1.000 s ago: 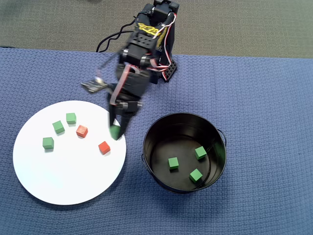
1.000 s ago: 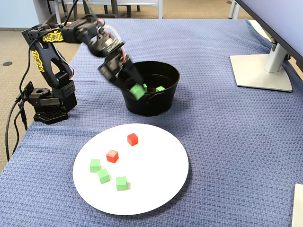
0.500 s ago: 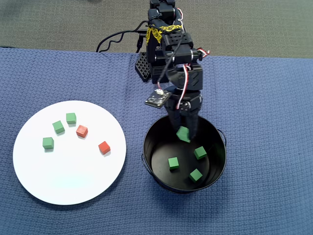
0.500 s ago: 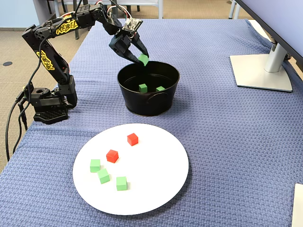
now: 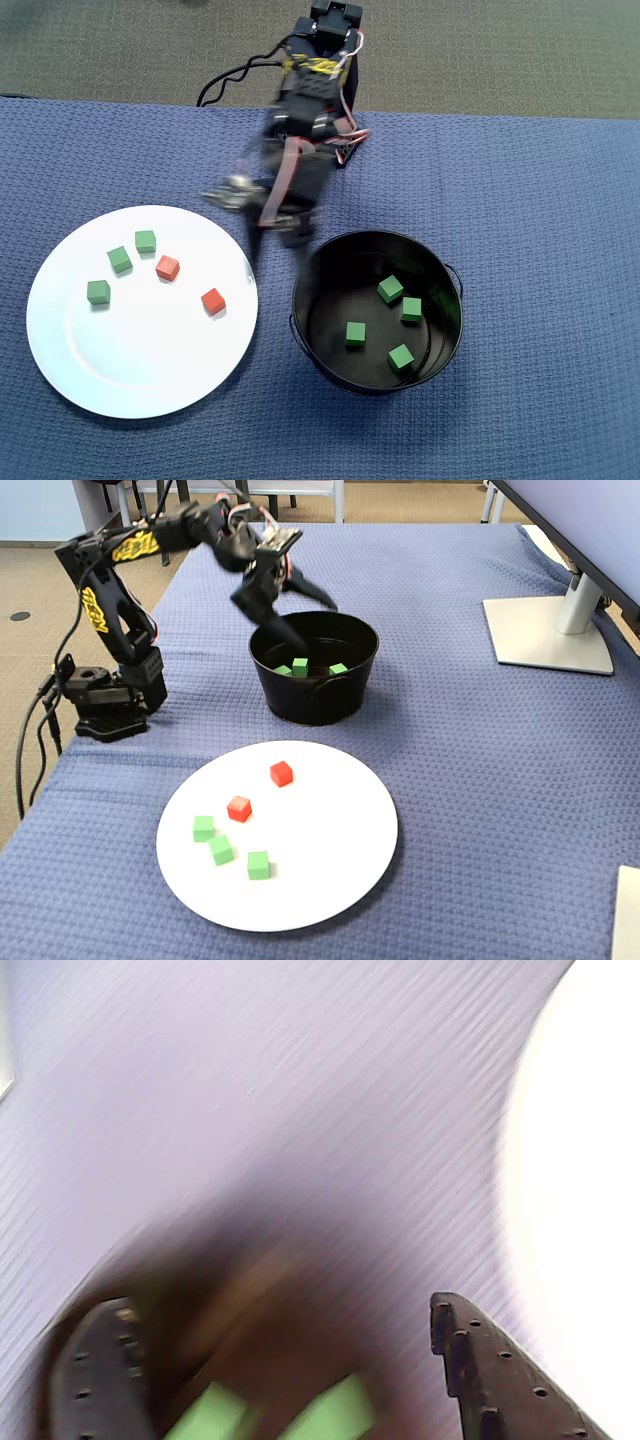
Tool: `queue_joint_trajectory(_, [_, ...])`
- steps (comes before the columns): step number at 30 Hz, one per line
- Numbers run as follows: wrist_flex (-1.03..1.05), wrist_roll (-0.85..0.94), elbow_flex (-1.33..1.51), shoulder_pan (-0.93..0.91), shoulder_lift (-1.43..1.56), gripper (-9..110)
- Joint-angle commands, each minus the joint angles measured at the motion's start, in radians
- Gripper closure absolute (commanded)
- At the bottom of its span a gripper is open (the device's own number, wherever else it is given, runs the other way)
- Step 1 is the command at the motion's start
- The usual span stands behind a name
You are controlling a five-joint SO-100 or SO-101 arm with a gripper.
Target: Pick up the green cubes from the white plate and place them in the black recipient
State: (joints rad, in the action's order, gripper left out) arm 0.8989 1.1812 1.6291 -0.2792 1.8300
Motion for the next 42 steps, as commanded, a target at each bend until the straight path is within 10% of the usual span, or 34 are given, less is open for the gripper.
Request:
queue_joint_trajectory(1, [-0.192,0.232,-0.021,-0.239,-0.132,73])
queue_joint_trajectory(15, [-0.23,0.604,-0.075,-0.508,-0.367,67])
queue_joint_trajectory(29, [-0.13,0.078,-0.31,-0.591,-0.592,71])
queue_joint_trajectory(42, [-0.057,-0.003,-0.494,-0.609,-0.784,72])
